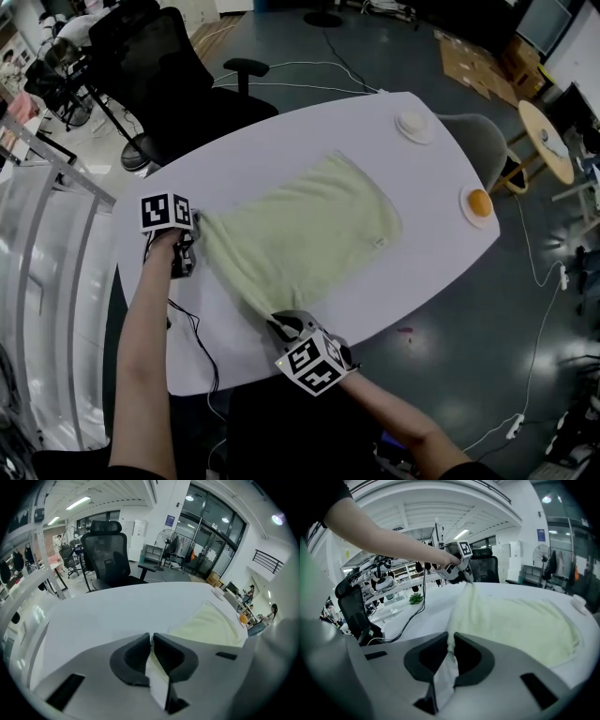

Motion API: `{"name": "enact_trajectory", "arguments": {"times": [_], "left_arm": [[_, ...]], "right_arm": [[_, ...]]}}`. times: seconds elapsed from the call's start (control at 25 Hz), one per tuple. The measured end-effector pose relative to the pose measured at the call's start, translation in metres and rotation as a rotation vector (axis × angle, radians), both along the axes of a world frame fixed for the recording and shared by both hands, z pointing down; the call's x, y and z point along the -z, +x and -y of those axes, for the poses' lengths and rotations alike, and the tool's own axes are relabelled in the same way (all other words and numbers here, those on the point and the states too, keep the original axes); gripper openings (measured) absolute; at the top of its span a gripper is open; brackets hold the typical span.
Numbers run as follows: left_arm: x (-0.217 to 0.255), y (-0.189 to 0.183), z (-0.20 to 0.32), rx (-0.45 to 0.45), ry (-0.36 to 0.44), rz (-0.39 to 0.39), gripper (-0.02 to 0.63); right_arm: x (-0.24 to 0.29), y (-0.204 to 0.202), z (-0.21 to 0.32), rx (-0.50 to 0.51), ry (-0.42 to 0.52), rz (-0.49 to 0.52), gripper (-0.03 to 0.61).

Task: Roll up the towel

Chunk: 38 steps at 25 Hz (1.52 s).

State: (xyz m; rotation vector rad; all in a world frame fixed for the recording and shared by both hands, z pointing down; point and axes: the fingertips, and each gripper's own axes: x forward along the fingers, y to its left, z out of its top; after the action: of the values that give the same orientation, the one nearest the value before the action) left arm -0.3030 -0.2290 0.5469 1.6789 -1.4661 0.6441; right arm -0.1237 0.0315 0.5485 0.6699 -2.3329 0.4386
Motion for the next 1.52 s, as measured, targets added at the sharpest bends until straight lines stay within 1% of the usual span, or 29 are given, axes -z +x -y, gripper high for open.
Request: {"name": "enact_trajectory", "arguments": {"times": [0.28,0.44,0.72,0.88,0.96,1.08,1.16,1.24,1.28,1.4,1.52], "left_arm": [[0.001,0.037,0.022,-0.008,0.009,-0.014,0.040],[-0.007,0.057,0.033,-0.011,-0.004,-0.009,0.040],[-0.030,0.074,0.043,0.010,-0.034,0.023,0.041],[-0.041,0.080,0.046,0.026,-0.038,0.035,0.052],[-0.045,0.081,0.047,0.030,-0.032,0.041,0.083],[-0.049,0.083,0.047,0.045,-0.020,0.020,0.170],[-0.052,0.086,0.046,0.049,-0.016,-0.003,0.223],[-0.051,0.092,0.045,0.031,-0.008,-0.017,0.295],[-0.050,0.095,0.046,0.016,0.000,-0.020,0.318],[-0.034,0.099,0.050,-0.020,0.039,-0.019,0.330],[-0.008,0.092,0.053,-0.024,0.091,-0.026,0.333]], "right_arm": [[-0.004,0.038,0.022,-0.065,-0.005,-0.010,0.043],[-0.010,0.056,0.032,-0.091,-0.025,-0.018,0.044],[-0.028,0.077,0.044,-0.138,-0.080,-0.026,0.048],[-0.043,0.085,0.049,-0.161,-0.104,-0.056,0.051],[-0.050,0.088,0.050,-0.163,-0.100,-0.087,0.072],[-0.058,0.093,0.052,-0.172,-0.085,-0.122,0.123],[-0.060,0.096,0.053,-0.190,-0.089,-0.118,0.143],[-0.060,0.099,0.055,-0.209,-0.092,-0.113,0.169],[-0.059,0.102,0.057,-0.216,-0.090,-0.112,0.186],[-0.052,0.109,0.063,-0.230,-0.075,-0.109,0.229],[-0.040,0.114,0.064,-0.226,-0.042,-0.118,0.247]]}}
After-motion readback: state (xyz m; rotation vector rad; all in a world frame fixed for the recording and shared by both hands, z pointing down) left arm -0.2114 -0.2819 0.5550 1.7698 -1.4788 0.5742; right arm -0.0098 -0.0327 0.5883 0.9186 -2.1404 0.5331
